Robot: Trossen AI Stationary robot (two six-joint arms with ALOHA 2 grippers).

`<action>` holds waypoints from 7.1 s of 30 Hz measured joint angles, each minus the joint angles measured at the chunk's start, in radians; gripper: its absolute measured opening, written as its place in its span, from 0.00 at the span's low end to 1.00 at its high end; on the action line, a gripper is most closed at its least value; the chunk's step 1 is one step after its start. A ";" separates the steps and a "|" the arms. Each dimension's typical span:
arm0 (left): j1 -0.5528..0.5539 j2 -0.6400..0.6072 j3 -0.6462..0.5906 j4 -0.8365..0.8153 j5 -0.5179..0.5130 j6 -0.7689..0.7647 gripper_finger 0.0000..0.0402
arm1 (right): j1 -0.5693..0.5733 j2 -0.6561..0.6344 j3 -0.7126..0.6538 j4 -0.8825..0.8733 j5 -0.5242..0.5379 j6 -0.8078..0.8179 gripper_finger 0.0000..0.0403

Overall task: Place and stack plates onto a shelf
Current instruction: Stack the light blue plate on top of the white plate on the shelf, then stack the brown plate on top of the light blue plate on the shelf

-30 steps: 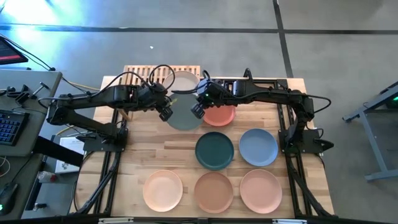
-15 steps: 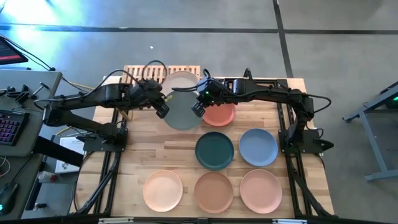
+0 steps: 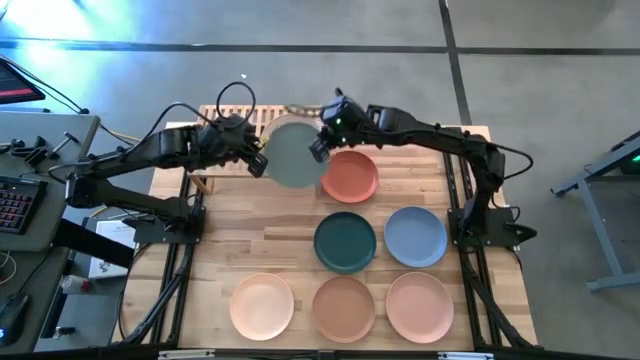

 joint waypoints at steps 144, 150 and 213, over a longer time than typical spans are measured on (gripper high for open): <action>0.062 -0.035 0.000 0.002 0.011 0.068 0.25 | -0.216 0.160 -0.001 0.164 -0.291 0.108 0.23; 0.062 -0.035 0.000 0.002 0.011 0.068 0.25 | -0.218 0.127 0.000 0.165 -0.304 0.103 0.26; 0.061 -0.022 -0.001 0.005 0.176 -0.090 0.25 | 0.623 -0.006 -0.200 -0.761 -0.067 0.511 0.26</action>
